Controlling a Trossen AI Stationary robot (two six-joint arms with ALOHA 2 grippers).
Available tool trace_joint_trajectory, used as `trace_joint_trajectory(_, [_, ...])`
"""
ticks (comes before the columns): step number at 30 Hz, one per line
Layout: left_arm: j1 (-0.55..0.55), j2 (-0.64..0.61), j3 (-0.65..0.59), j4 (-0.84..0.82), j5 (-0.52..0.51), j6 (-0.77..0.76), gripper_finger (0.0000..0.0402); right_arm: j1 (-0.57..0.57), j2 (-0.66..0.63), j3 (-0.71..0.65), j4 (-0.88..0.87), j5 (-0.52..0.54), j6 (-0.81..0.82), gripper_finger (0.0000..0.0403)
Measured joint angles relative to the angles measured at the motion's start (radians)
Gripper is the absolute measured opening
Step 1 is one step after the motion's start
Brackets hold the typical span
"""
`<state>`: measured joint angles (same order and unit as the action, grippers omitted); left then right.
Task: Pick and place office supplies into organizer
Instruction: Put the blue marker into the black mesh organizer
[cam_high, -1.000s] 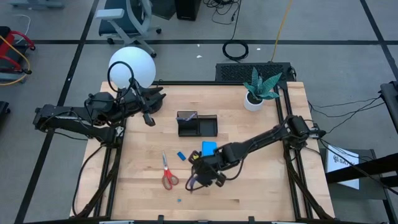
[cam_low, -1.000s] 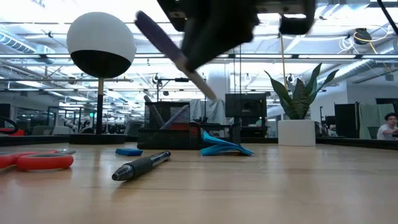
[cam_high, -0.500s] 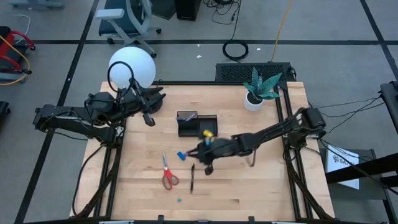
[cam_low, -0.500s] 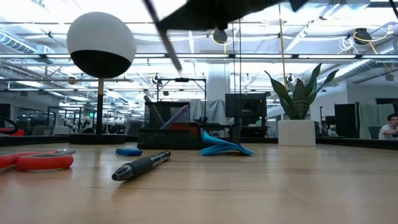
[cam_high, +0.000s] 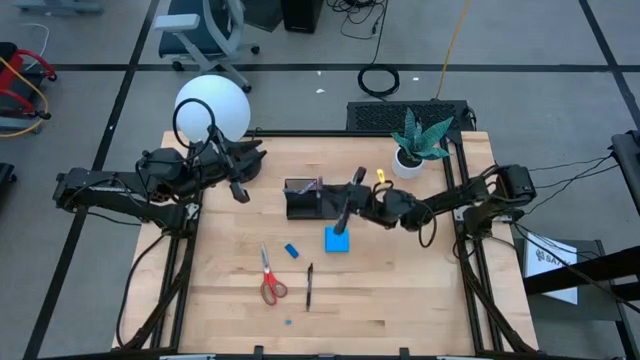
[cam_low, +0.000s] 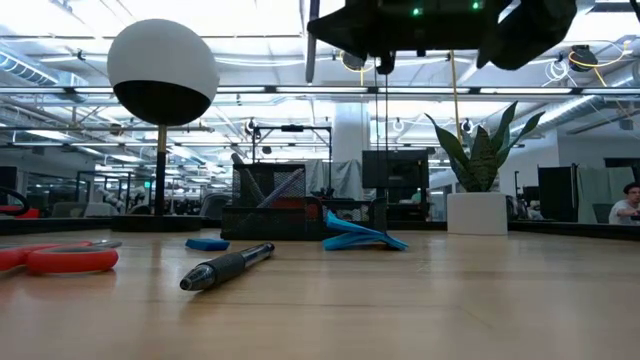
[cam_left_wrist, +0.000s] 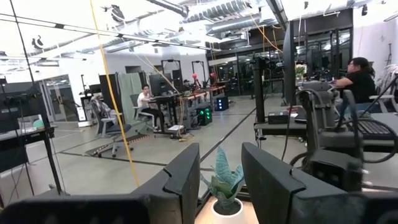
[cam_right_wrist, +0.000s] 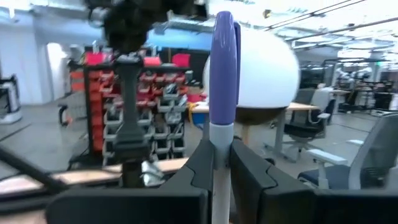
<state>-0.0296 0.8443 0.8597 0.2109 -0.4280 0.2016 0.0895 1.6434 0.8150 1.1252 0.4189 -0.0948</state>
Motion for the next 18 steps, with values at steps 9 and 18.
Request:
trace_joint_trajectory(9, [0.0, 0.0, 0.0, 0.0, 0.0, 0.0, 0.0127, -0.081, 0.001, 0.0, 0.01, -0.075, 0.01, 0.0022])
trace_joint_trajectory(18, [0.0, 0.0, 0.0, 0.0, 0.0, 0.0, 0.0127, -0.17, 0.034, 0.0, -0.032, -0.156, 0.051, 0.0022])
